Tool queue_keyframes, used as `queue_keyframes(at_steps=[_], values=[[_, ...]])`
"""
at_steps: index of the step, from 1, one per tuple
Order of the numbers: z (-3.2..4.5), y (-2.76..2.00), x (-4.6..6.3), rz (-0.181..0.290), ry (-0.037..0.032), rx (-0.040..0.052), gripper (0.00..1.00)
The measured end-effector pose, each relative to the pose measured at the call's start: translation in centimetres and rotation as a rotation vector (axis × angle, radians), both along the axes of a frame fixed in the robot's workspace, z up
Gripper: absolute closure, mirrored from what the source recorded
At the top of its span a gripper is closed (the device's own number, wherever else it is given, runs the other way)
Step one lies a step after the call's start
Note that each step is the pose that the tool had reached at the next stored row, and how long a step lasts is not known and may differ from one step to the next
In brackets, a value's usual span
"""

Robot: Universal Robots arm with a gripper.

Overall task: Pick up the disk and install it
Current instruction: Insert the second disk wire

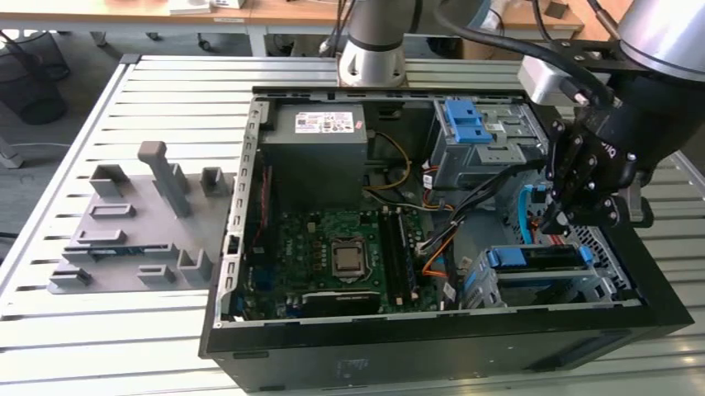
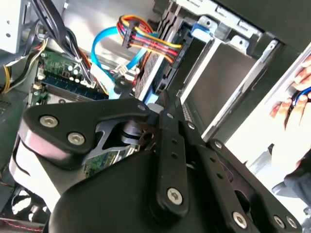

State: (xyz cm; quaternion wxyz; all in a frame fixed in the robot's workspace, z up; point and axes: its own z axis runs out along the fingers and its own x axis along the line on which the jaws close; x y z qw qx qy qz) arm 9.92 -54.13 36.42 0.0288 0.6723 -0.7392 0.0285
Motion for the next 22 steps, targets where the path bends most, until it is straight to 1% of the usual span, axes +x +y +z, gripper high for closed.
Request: queue_keyframes(at_steps=[2,5,9,12,14,16,17,19,21,22], values=[[0.02,0.0,-0.4,0.0,-0.0072,0.0,0.89],[0.41,0.0,-0.6,0.0,-0.0139,0.0001,0.89],[1.67,0.06,-0.6,0.0,-0.0161,-0.0001,0.89],[2.27,0.28,-0.6,0.0,-0.0167,0.0,0.89],[2.43,0.56,-0.7,0.0,-0.0168,-0.0001,0.89],[2.47,0.97,-0.7,0.0,-0.0168,-0.0012,0.89],[2.48,1.21,-0.7,0.0,-0.0168,-0.0016,0.89],[2.49,1.88,-0.7,0.0,-0.0168,-0.0052,0.89],[2.51,2.38,-0.7,0.0,-0.0168,-0.0064,0.89],[2.54,2.54,-0.7,0.0,-0.0168,-0.0068,0.89]])
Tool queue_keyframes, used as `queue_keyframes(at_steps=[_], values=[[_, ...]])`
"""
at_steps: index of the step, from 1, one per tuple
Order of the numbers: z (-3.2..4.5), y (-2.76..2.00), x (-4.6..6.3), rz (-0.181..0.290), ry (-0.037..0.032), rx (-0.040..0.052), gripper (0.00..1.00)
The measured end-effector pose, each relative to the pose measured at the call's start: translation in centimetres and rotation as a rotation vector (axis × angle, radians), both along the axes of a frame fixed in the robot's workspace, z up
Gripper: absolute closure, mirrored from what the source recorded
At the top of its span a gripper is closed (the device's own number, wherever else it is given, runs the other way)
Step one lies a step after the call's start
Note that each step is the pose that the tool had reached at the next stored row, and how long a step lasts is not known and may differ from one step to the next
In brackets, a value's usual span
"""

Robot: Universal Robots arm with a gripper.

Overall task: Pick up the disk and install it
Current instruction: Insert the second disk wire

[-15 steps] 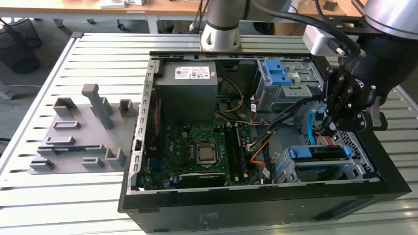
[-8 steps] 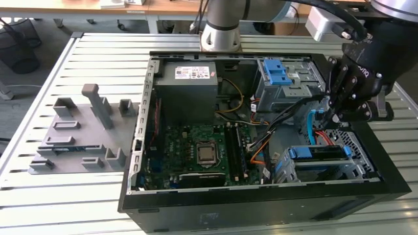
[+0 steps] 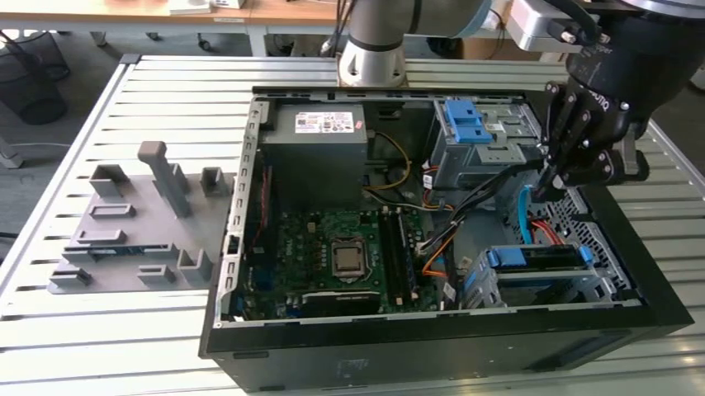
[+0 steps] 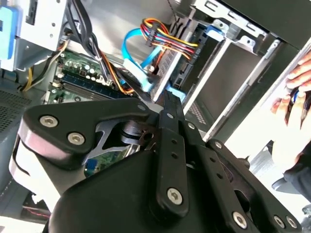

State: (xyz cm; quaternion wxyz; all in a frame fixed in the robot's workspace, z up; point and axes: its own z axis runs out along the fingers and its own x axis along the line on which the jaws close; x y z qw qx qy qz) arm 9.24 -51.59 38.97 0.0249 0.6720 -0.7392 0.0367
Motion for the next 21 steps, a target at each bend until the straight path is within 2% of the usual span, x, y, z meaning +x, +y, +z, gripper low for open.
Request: queue_keyframes(at_steps=[4,5,8,10,11,21], values=[[0.05,0.6,-0.1,0.0,0.0001,-0.0032,0.89],[0.05,0.79,-0.1,0.0,0.0,-0.0036,0.83],[0.04,1.11,-0.1,0.0,0.0,-0.004,0.81],[-0.01,1.17,-0.1,0.0,0.0,-0.0039,0.81],[-0.05,1.2,-0.1,0.0,0.0,-0.0039,0.75],[-0.96,1.52,-0.1,0.0,0.0,-0.0042,0.75]])
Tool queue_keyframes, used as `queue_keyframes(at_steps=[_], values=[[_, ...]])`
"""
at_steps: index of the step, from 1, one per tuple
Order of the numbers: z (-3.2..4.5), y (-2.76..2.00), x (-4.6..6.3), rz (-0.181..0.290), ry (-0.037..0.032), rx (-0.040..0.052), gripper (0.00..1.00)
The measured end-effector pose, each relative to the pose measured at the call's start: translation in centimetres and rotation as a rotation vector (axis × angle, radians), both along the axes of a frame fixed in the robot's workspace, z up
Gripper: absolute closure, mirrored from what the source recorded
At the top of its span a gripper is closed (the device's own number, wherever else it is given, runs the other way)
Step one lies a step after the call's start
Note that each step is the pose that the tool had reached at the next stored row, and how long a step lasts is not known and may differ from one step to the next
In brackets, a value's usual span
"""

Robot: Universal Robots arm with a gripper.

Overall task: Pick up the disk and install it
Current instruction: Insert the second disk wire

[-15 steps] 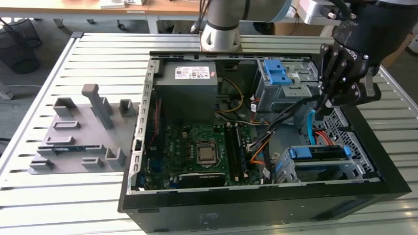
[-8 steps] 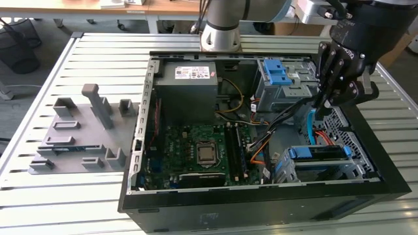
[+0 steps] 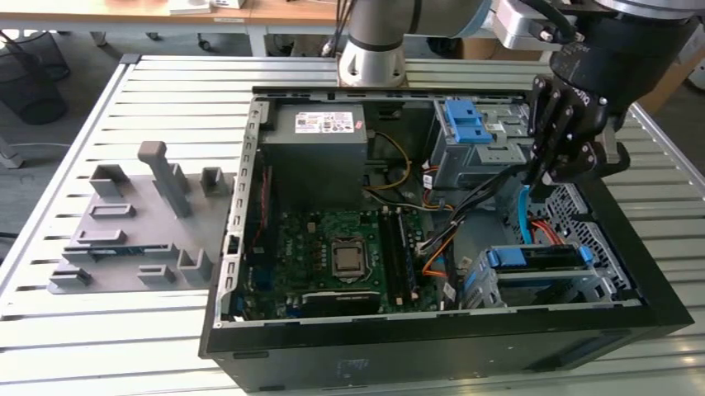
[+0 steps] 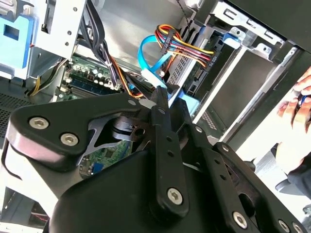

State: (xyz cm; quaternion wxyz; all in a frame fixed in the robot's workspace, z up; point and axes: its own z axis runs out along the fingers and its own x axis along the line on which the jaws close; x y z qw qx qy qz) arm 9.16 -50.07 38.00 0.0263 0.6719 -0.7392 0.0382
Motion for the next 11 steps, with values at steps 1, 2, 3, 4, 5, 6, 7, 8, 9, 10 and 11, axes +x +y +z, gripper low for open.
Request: queue_keyframes(at_steps=[1,2,3,4,5,6,7,8,9,10,11], values=[[-0.1,0.01,0.0,0.0,0.0,0.0,0.75],[-0.2,0.01,0.0,0.0,0.0,-0.0002,0.75],[-0.3,0.01,0.0,0.0,0.0,-0.0006,0.75],[-0.4,0.02,0.0,0.0,0.0,-0.0012,0.75],[-0.51,0.02,0.0,0.0,0.0,-0.0019,0.75],[-0.61,0.02,0.0,0.0,0.0,-0.0026,0.75],[-0.72,0.02,0.0,0.0,0.0,-0.0034,0.75],[-0.83,0.02,0.0,0.0,0.0,-0.0041,0.75],[-0.92,0.02,0.0,0.0,0.0,-0.0049,0.75],[-1.02,0.02,0.0,0.0,0.0,-0.0055,0.75],[-1.11,0.02,0.0,0.0,0.0,-0.0059,0.75]])
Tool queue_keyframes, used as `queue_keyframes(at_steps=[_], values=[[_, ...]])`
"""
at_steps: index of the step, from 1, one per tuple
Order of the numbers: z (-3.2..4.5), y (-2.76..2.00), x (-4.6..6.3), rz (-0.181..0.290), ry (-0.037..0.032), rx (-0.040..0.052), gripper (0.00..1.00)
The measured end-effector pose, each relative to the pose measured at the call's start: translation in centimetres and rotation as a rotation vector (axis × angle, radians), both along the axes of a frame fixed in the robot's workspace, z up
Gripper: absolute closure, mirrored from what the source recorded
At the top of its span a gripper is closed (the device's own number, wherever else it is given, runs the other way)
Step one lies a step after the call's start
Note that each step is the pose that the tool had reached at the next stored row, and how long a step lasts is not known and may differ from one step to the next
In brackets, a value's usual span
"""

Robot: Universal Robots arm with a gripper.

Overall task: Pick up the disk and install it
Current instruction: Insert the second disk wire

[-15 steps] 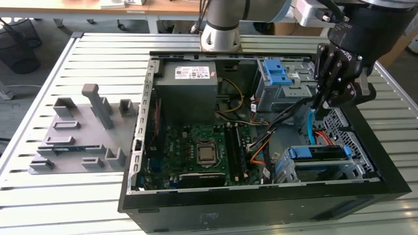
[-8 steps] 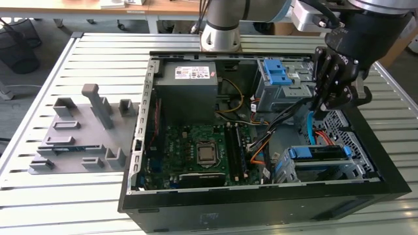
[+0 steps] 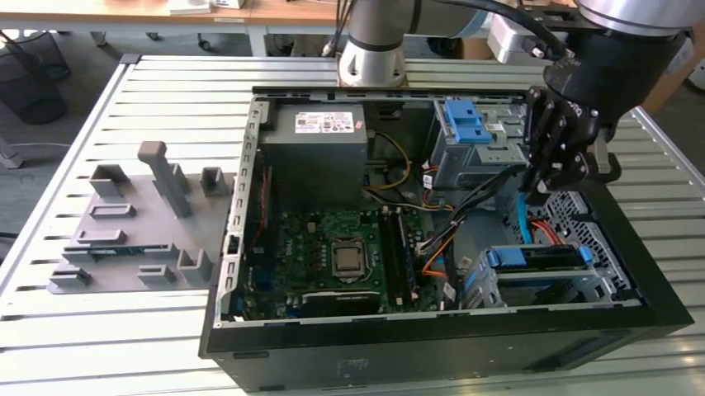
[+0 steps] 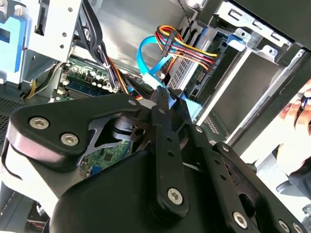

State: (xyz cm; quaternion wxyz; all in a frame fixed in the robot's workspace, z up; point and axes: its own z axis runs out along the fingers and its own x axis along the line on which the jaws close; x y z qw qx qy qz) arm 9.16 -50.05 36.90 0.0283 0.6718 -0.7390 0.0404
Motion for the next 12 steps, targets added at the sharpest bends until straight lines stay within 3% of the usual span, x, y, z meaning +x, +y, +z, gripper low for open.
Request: queue_keyframes(at_steps=[2,3,4,6,8,10,12], values=[[-0.16,0.0,0.0,0.0,0.0,-0.0001,0.76],[-0.22,0.0,0.0,0.0,-0.0001,0.0009,0.83],[-0.27,-0.01,-0.01,0.0,0.0,0.0054,0.83],[-0.37,0.0,-0.01,0.0,0.0,0.0222,0.84],[-0.44,-0.04,0.01,0.0,0.0,0.0507,0.84],[-0.55,-0.2,0.01,0.0,0.0,0.071,0.84],[-0.69,-0.56,0.01,0.0,-0.0001,0.0779,0.84]])
